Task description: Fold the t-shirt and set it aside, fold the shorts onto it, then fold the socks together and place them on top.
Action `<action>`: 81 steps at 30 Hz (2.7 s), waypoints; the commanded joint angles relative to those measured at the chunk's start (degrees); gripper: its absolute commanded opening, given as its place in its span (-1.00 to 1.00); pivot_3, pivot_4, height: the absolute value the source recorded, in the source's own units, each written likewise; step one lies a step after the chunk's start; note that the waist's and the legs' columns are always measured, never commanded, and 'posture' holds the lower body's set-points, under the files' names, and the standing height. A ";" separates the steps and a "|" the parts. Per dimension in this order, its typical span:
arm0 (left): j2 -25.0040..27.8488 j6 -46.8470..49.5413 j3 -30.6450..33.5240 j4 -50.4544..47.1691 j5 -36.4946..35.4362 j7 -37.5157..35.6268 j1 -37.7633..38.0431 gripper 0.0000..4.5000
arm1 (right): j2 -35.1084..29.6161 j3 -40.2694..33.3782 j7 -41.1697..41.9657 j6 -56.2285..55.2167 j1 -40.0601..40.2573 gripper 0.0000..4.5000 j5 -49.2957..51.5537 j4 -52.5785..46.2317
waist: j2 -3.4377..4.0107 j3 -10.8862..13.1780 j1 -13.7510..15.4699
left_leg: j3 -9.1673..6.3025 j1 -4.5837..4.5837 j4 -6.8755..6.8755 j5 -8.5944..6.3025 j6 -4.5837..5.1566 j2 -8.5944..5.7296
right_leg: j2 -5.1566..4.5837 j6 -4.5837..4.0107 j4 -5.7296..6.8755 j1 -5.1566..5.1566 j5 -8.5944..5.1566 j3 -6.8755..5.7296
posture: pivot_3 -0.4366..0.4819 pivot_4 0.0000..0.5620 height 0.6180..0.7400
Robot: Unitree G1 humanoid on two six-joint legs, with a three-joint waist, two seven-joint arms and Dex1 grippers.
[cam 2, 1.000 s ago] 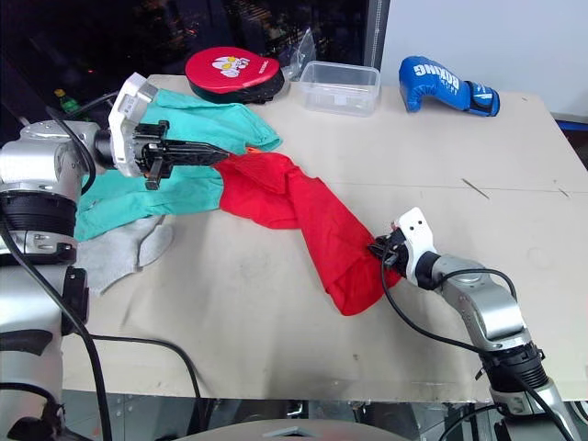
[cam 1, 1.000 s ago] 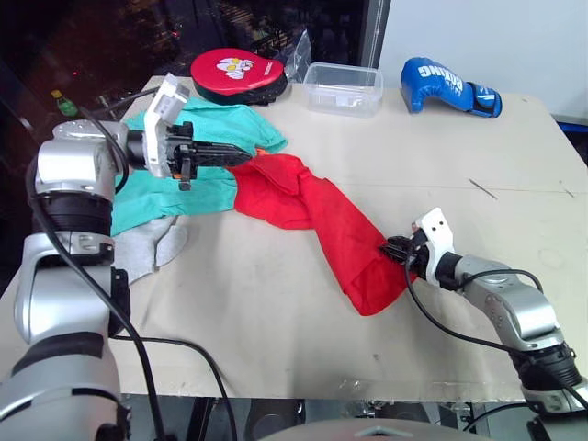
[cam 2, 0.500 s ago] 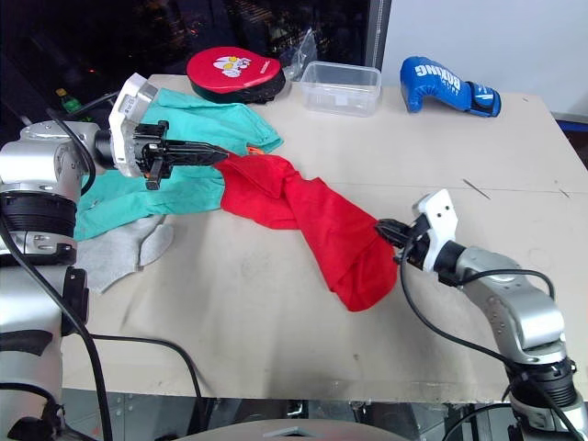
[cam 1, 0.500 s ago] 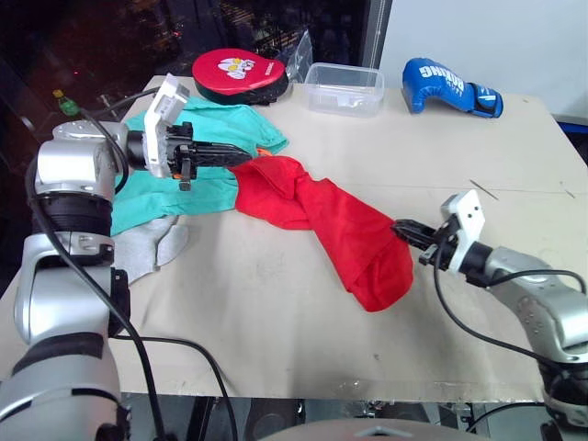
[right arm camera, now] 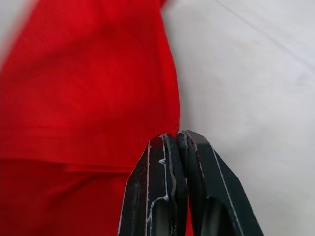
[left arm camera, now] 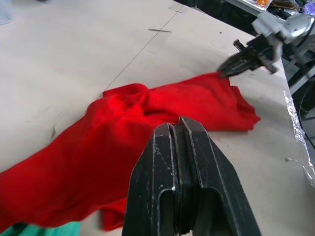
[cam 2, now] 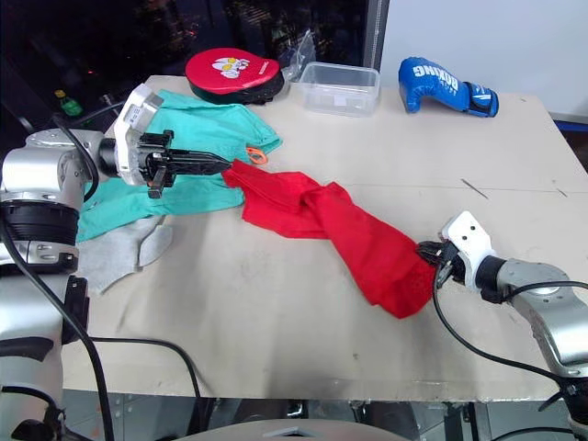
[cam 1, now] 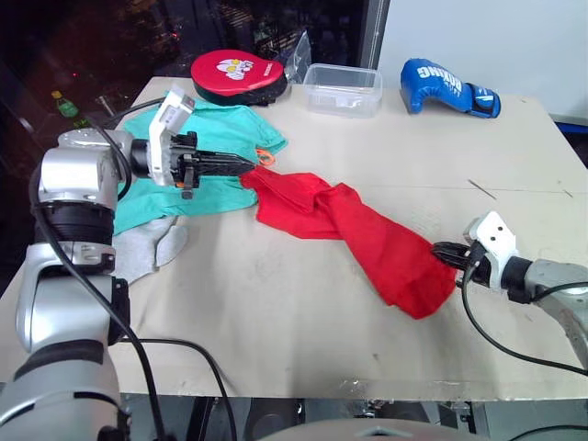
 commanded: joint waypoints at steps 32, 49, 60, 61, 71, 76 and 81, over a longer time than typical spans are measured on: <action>1.75 0.82 1.54 -4.30 -1.08 0.02 1.98 -1.00 | 17.75 -23.66 -22.12 37.80 -4.08 0.42 50.23 8.18 | -0.01 -0.06 0.17 | -0.03 0.03 0.00 -0.11 0.19 0.03 | 0.01 -0.02 0.03 0.05 0.02 0.00 | -0.05 -0.47 1.00; 2.51 0.93 2.13 -5.04 -1.29 0.46 3.15 -1.00 | 17.82 -24.85 -25.66 40.12 -8.54 -0.09 57.70 11.27 | 0.00 -0.06 0.01 | -0.01 0.01 -0.04 -0.07 0.12 0.04 | 0.01 -0.02 0.01 0.03 0.02 0.02 | -0.05 -0.47 1.00; 1.74 0.43 1.62 -4.46 -1.00 0.50 2.90 -1.00 | 14.49 -21.19 -22.77 37.10 -7.08 -0.96 50.74 9.21 | 0.00 -0.06 0.04 | -0.01 0.01 -0.04 -0.12 0.20 0.04 | 0.01 -0.02 0.01 0.03 0.02 0.02 | -0.05 -0.47 1.00; 1.64 0.44 1.56 -4.39 -1.00 0.47 2.80 -1.00 | 14.22 -21.11 -22.45 36.44 -7.17 -0.96 49.85 9.50 | 0.00 -0.06 0.05 | -0.01 0.01 -0.04 -0.12 0.21 0.04 | 0.01 -0.02 0.01 0.03 0.02 0.02 | -0.05 -0.47 1.00; 1.48 0.23 1.71 -4.58 -0.96 0.52 3.13 -1.00 | 13.93 -21.00 -18.81 35.64 -9.37 -0.19 47.60 12.43 | 0.00 -0.06 0.03 | 0.00 0.01 -0.04 -0.12 0.20 0.04 | 0.01 -0.02 0.01 0.03 0.02 0.02 | -0.05 -0.47 1.00; 1.80 0.28 1.91 -4.76 -1.00 0.58 3.29 -1.00 | 13.56 -19.83 -17.06 35.71 -10.64 -0.19 45.66 13.86 | 0.00 -0.06 0.05 | 0.00 0.01 -0.04 -0.12 0.20 0.04 | 0.01 -0.02 0.01 0.03 0.02 0.02 | -0.05 -0.47 1.00; 2.04 0.42 2.10 -5.04 -1.10 0.74 3.54 -1.00 | 11.56 -16.52 -13.68 34.24 -10.89 -0.19 40.44 14.30 | 0.00 -0.06 0.04 | 0.00 0.01 -0.04 -0.12 0.21 0.04 | 0.01 -0.02 0.01 0.03 0.02 0.02 | -0.05 -0.47 1.00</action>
